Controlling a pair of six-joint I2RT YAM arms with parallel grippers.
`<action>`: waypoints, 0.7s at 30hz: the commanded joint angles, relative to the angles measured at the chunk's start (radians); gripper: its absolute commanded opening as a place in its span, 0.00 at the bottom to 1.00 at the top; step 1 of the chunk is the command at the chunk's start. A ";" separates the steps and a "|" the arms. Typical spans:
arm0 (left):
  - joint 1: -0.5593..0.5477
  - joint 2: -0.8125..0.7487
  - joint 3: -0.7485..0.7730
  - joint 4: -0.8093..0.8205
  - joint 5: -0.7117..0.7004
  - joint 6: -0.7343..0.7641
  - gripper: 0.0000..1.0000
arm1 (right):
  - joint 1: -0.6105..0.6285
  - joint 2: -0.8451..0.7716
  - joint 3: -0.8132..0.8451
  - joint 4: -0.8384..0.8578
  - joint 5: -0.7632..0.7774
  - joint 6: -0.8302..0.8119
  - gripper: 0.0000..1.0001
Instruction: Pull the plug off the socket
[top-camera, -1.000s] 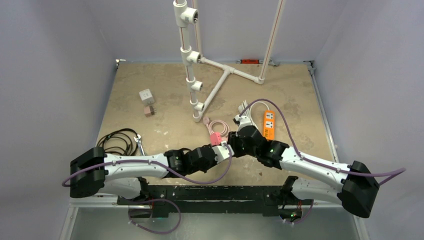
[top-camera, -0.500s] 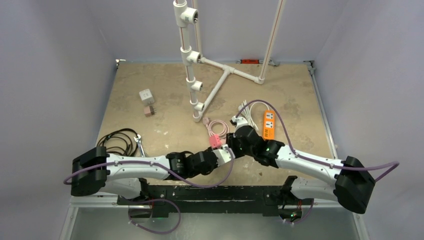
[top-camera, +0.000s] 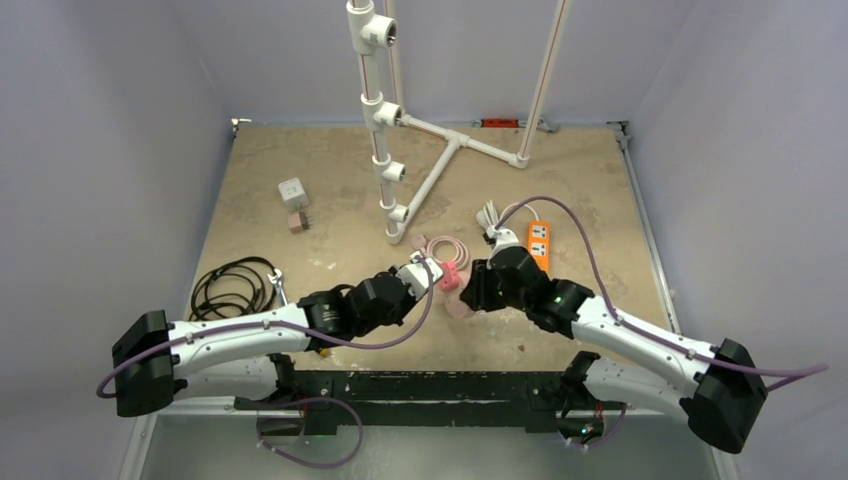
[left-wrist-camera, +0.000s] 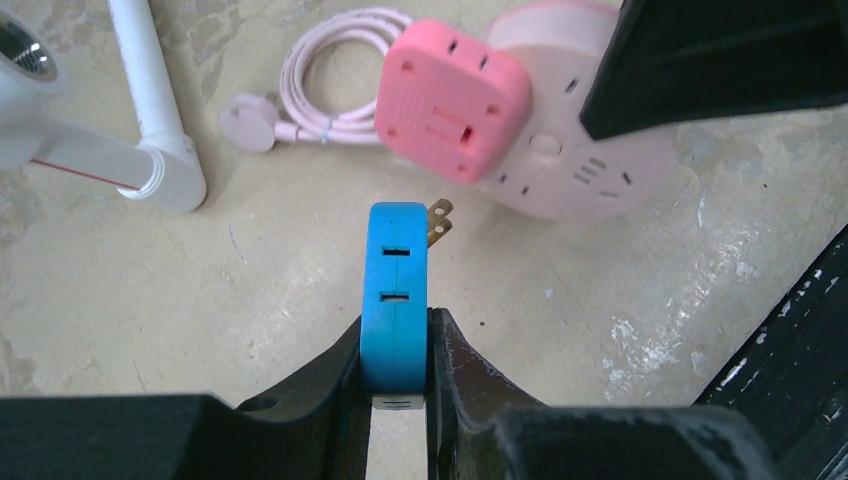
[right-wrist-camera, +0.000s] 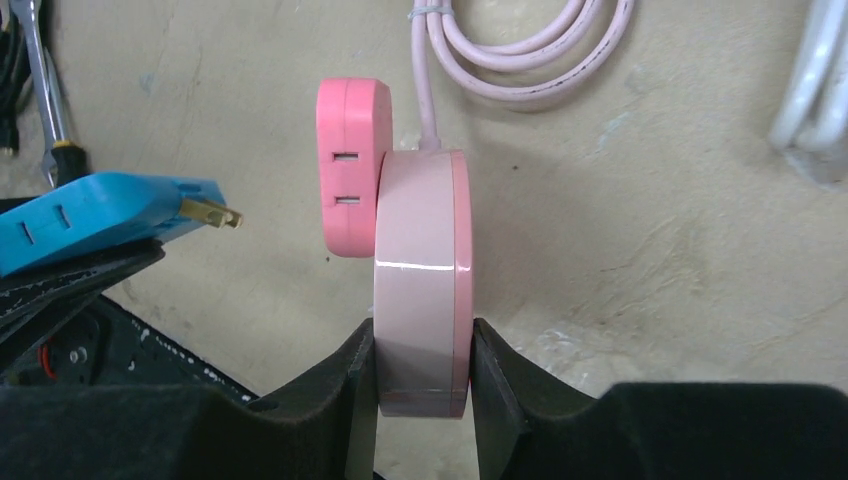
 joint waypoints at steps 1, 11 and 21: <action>0.017 -0.048 0.047 -0.017 0.001 -0.058 0.00 | -0.056 -0.080 -0.012 0.002 0.026 -0.009 0.00; 0.122 -0.106 0.075 -0.076 -0.012 -0.185 0.00 | -0.090 -0.222 -0.040 -0.040 0.100 0.009 0.00; 0.453 -0.178 -0.011 -0.014 0.104 -0.290 0.00 | -0.093 -0.345 -0.043 -0.037 0.139 -0.011 0.00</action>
